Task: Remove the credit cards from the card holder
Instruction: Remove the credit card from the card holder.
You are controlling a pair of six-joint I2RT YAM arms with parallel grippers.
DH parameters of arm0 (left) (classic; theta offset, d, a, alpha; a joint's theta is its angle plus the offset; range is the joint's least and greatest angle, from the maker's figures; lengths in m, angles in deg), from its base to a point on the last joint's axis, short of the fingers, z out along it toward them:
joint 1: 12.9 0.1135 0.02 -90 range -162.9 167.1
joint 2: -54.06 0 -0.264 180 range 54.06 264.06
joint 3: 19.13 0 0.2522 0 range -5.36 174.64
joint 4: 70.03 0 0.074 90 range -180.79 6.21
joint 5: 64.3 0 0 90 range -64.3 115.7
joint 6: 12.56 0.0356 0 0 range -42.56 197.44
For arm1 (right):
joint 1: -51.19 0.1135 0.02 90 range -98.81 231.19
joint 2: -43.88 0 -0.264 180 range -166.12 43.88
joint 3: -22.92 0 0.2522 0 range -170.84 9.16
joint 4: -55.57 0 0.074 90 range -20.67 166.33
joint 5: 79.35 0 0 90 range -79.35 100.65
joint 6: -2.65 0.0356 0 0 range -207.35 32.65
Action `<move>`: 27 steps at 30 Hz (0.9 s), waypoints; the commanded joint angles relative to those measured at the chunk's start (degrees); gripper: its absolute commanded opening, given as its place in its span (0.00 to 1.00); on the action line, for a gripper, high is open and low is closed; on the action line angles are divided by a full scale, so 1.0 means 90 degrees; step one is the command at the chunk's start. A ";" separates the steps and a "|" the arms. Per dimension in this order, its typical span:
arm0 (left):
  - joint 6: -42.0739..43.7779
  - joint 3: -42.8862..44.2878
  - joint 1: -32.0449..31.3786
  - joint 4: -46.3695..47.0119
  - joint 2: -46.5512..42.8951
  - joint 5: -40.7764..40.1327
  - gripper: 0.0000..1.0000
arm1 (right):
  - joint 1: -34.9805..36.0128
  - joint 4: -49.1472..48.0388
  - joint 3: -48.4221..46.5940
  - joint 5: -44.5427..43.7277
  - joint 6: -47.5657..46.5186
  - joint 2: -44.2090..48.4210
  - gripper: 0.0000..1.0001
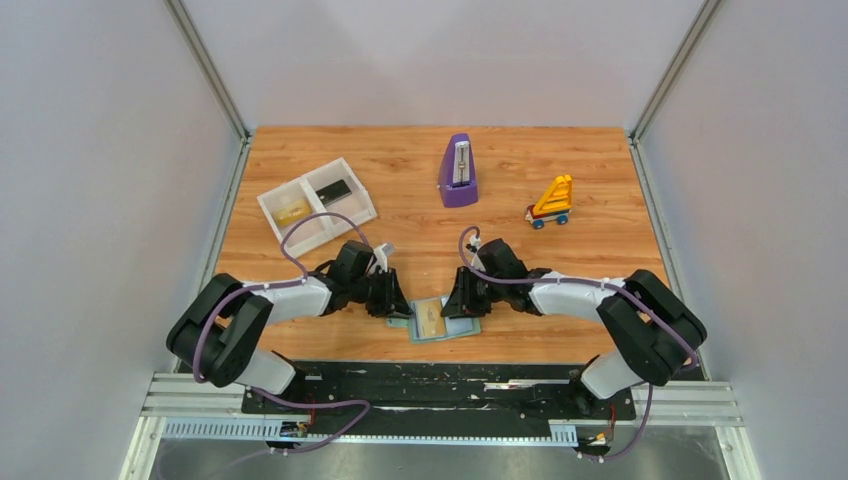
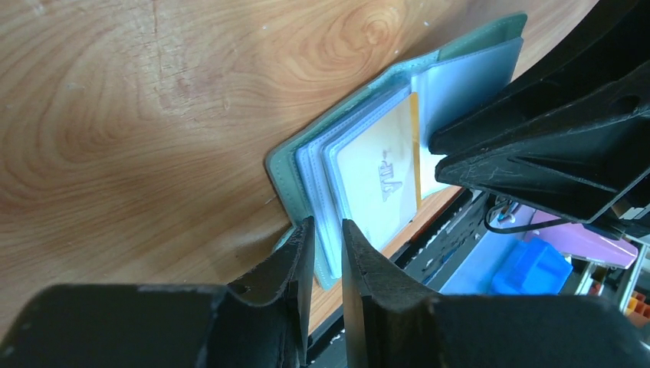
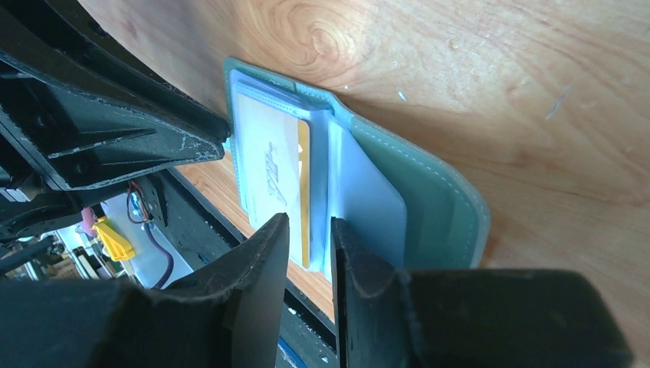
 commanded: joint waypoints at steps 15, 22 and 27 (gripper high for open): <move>0.0234 -0.0252 -0.0036 0.0554 0.0368 -0.0075 0.27 | -0.0062 -0.0727 -0.0042 0.0426 0.0157 -0.0600 0.25; 0.0364 -0.0180 -0.0037 0.0333 0.0430 -0.0165 0.27 | -0.0113 -0.0980 0.0089 0.0622 0.0181 -0.0441 0.00; 0.0421 -0.0163 -0.0039 0.0279 0.0468 -0.0200 0.27 | -0.0220 -0.1350 0.0301 0.0877 0.0313 -0.0301 0.00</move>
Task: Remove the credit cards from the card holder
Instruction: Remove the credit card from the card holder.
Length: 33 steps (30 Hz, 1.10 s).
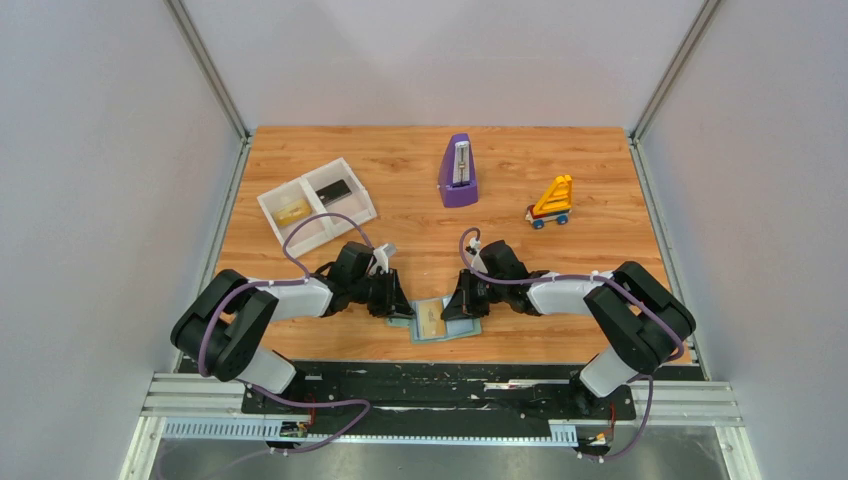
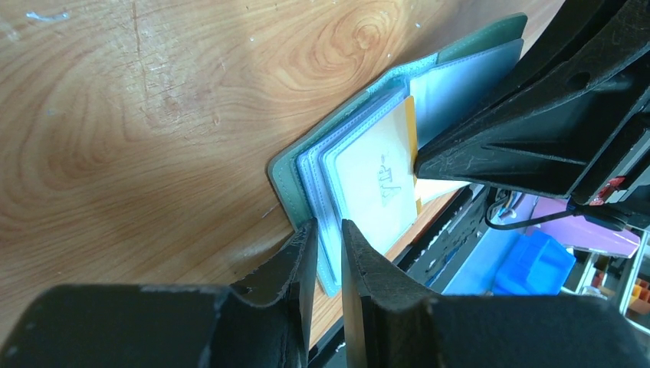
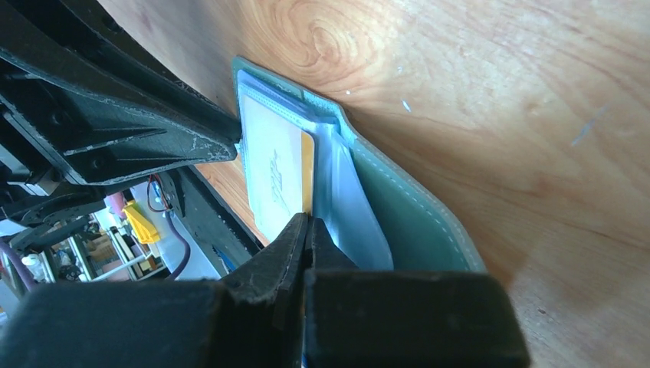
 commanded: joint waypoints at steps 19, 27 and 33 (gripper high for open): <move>0.0442 0.0278 -0.0038 -0.0724 0.0212 -0.0338 0.31 | -0.0513 -0.0360 0.0585 0.0353 -0.0026 0.0885 0.00; 0.0255 0.0521 -0.0109 -0.1129 -0.0444 -0.0101 0.40 | -0.0503 -0.0554 0.0451 0.0675 0.0106 0.0839 0.16; 0.0210 0.0759 -0.0199 -0.1162 -0.0506 -0.0120 0.42 | -0.0486 -0.0694 0.0333 0.0807 0.0171 0.0587 0.18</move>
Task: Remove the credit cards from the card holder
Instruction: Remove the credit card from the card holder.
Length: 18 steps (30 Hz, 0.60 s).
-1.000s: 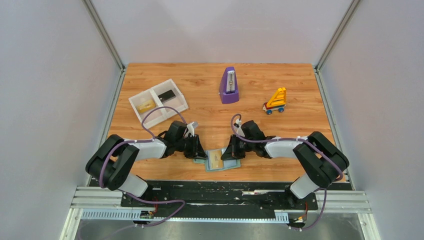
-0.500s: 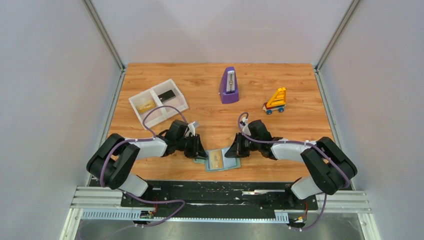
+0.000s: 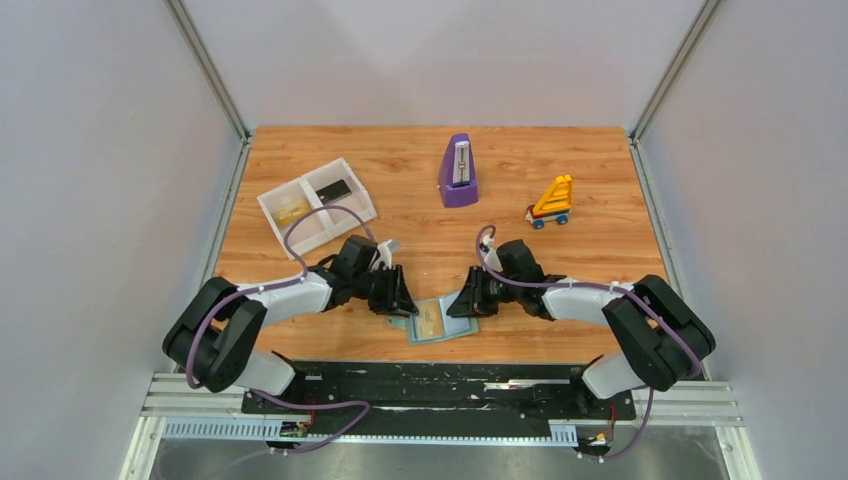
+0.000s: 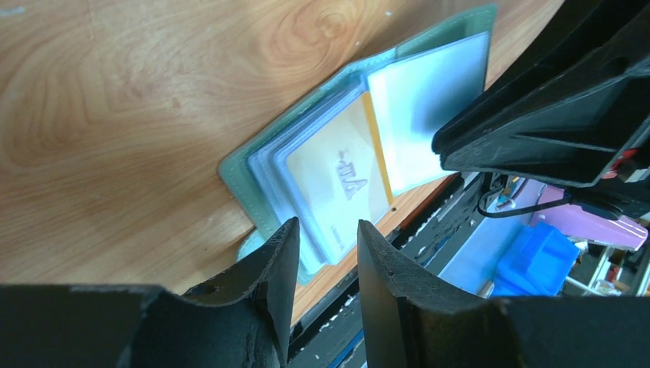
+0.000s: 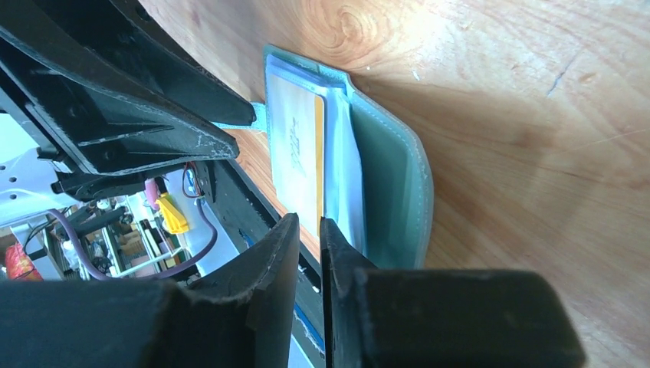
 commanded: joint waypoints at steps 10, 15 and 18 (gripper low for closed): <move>0.0068 0.0179 -0.0127 0.0376 0.0360 -0.0084 0.32 | 0.0190 -0.0375 -0.0452 0.0194 0.0175 -0.0526 0.20; 0.0039 0.0059 -0.0135 0.0713 0.0669 -0.0033 0.25 | 0.0258 -0.0383 -0.0568 0.0127 0.0195 -0.0829 0.22; 0.0096 0.0016 -0.0139 0.0689 0.0765 -0.0130 0.23 | 0.0262 -0.0383 -0.0607 0.0052 0.0187 -0.0993 0.23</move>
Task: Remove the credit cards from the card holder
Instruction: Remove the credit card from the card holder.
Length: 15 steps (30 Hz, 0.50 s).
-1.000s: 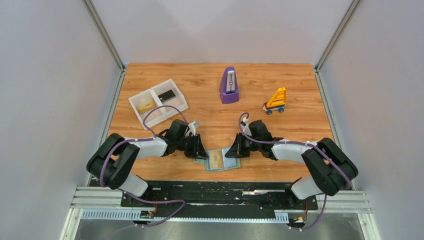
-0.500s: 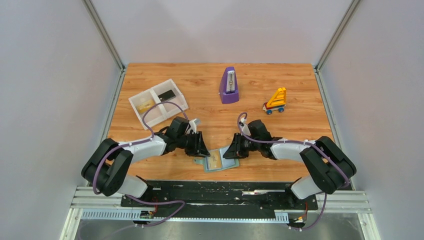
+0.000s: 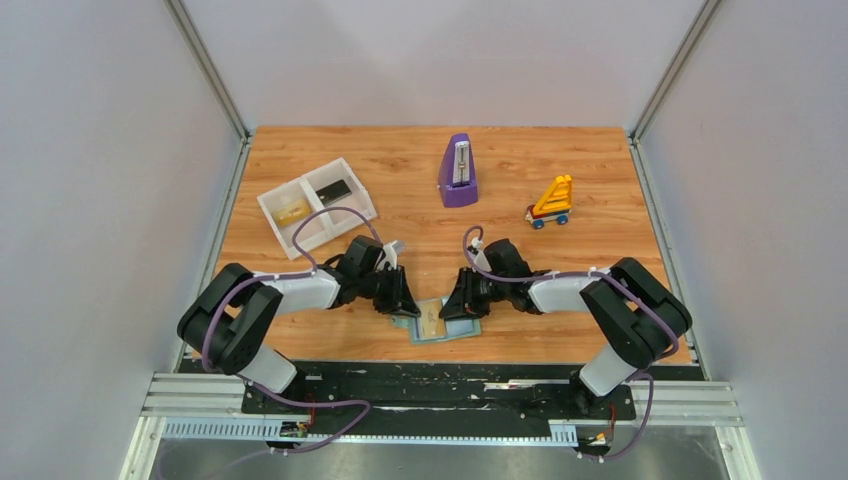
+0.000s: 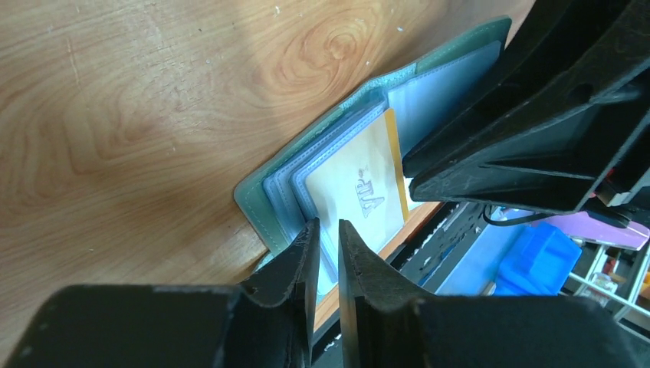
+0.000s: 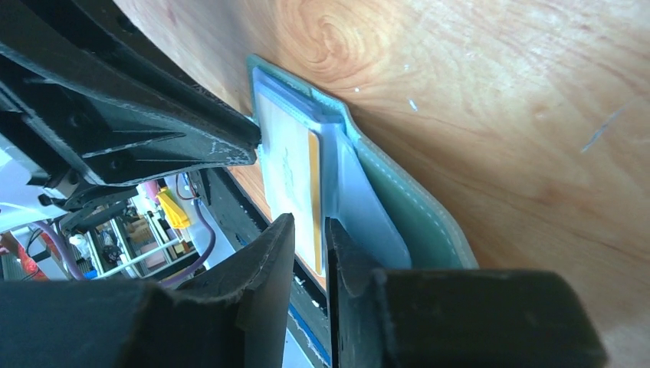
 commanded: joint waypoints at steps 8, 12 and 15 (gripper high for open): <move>0.0199 -0.0202 -0.0044 0.0150 0.0348 -0.0303 0.22 | 0.0039 -0.0279 -0.0153 -0.0113 0.0014 -0.0318 0.25; 0.0173 -0.0227 -0.0047 0.0227 0.0388 -0.0301 0.22 | 0.0040 -0.0452 -0.0092 -0.0023 0.0017 -0.0290 0.25; 0.0170 -0.0229 -0.0053 0.0213 0.0391 -0.0310 0.22 | 0.0039 -0.0562 -0.0040 0.0036 0.0060 -0.0296 0.15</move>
